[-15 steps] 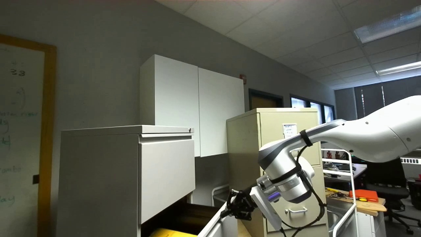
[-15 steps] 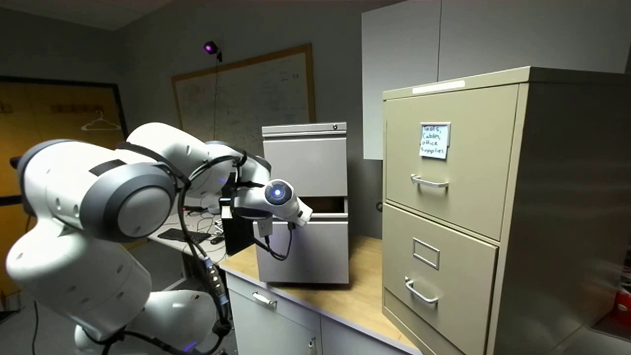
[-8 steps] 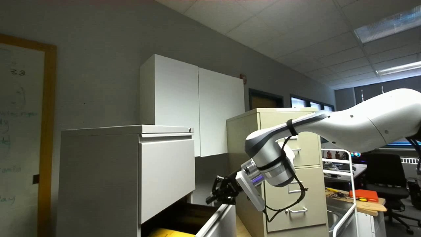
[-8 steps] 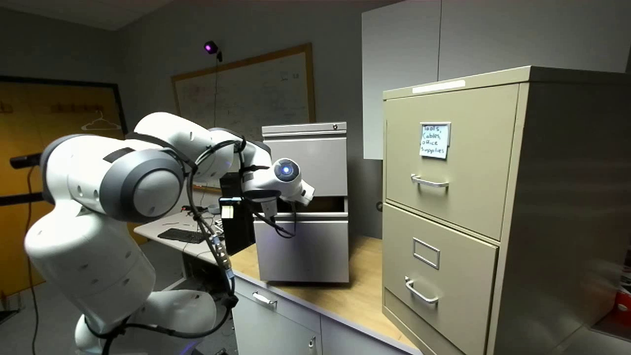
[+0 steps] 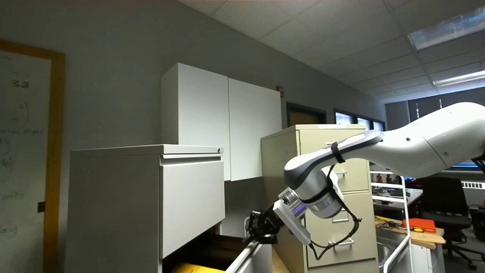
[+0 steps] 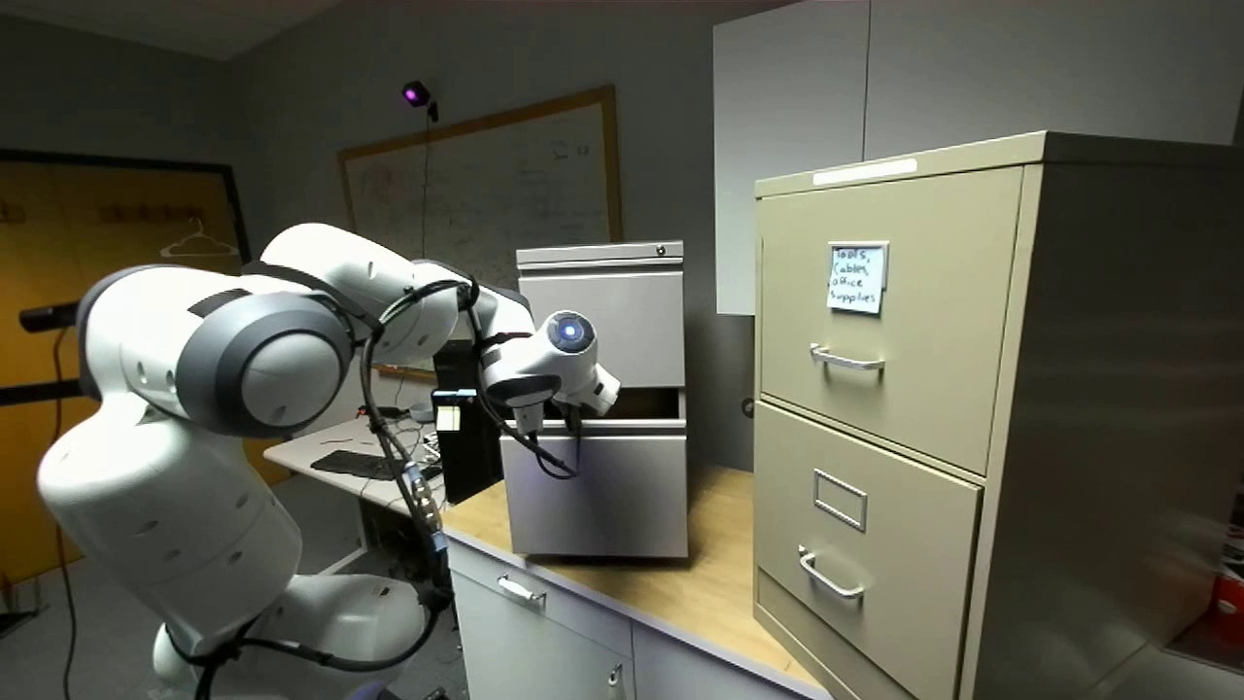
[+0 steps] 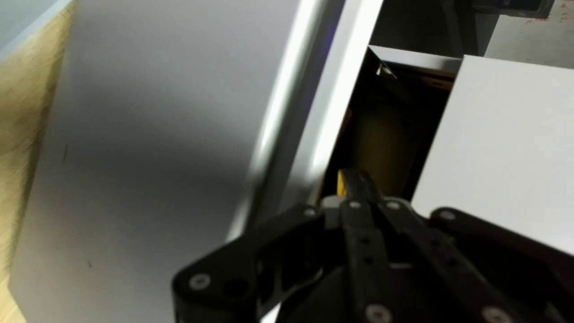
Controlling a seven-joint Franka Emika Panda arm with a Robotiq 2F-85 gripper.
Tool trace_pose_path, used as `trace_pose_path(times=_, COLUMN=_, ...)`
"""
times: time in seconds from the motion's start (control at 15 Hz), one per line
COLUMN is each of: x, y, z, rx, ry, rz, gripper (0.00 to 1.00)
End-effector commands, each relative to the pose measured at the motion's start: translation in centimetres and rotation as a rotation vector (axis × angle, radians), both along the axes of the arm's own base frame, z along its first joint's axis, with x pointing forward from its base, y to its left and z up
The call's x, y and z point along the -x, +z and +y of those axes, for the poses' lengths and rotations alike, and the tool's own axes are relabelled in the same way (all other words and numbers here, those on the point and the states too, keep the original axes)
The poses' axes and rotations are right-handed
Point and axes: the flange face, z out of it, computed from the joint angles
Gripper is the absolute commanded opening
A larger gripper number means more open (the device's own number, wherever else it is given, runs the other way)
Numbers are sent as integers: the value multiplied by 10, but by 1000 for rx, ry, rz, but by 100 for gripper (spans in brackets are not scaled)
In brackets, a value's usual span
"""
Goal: Close the drawer on the left filing cabinet
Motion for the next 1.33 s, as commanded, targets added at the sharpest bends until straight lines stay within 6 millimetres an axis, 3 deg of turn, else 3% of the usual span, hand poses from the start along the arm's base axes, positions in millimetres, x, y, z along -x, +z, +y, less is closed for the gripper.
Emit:
trace_pose_path(times=0.0, x=30, y=-6, z=0, rx=11, ry=-48, rz=40, gripper=0)
trace_pose_path(times=0.33, x=68, y=-22, z=0, rx=48, ry=-106, rz=74, gripper=0)
trace_pose_path(times=0.53, x=79, y=-33, z=2, rx=39, ry=-113, rz=96, gripper=0)
trace_pose_path(times=0.67, x=75, y=-37, z=5, rx=33, ry=-104, rz=116, gripper=0)
trace_pose_path(times=0.87, x=51, y=-49, z=10, rx=53, ry=-67, rz=235, gripper=0)
trace_pose_path(times=1.0, x=35, y=-61, z=5, rx=103, ry=-93, rz=340, gripper=0)
trace_pose_path(times=1.27, x=9, y=-57, z=-12, rx=201, ry=-138, rz=489, gripper=0)
